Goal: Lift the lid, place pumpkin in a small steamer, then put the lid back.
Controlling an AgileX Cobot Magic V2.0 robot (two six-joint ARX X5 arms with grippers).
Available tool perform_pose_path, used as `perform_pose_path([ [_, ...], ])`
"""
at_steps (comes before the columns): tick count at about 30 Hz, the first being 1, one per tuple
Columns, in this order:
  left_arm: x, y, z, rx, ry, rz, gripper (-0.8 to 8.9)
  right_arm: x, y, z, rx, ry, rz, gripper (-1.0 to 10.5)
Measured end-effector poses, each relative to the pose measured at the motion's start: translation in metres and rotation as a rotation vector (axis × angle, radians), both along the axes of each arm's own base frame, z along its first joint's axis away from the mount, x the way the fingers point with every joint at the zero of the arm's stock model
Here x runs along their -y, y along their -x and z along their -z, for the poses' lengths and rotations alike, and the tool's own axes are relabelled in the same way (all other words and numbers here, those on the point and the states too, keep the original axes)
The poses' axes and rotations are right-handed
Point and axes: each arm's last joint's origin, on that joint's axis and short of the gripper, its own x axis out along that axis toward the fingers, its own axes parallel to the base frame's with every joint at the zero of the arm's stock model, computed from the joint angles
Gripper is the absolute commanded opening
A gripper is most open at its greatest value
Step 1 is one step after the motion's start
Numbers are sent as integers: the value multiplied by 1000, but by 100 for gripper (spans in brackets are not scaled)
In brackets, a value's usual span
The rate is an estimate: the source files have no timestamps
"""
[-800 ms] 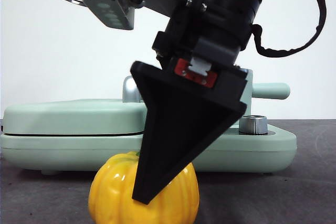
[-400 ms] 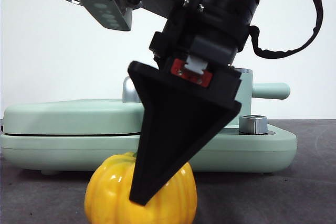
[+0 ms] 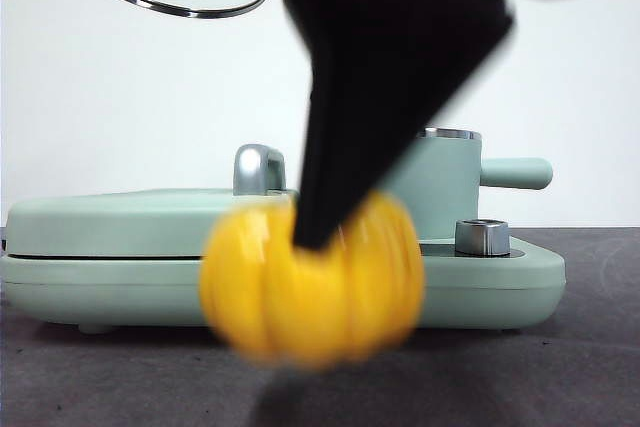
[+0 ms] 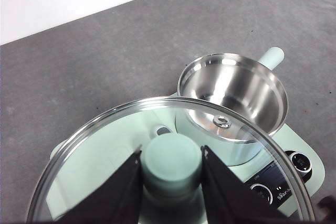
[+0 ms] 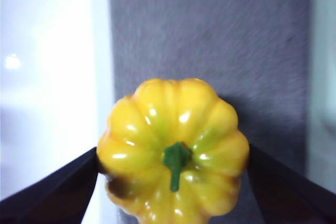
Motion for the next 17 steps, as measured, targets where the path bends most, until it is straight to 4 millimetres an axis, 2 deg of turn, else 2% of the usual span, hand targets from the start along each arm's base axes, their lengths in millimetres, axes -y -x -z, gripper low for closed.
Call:
perform_pose_path([
  [7,0,0,0,0,0,0,9,19,-1,-49,43,-88,122,365],
  [13,0,0,0,0,0,0,9,44,-15,-93,138,-149,363,366],
  [17,0,0,0,0,0,0,9,59,-27,-110,125,-162,497,365],
])
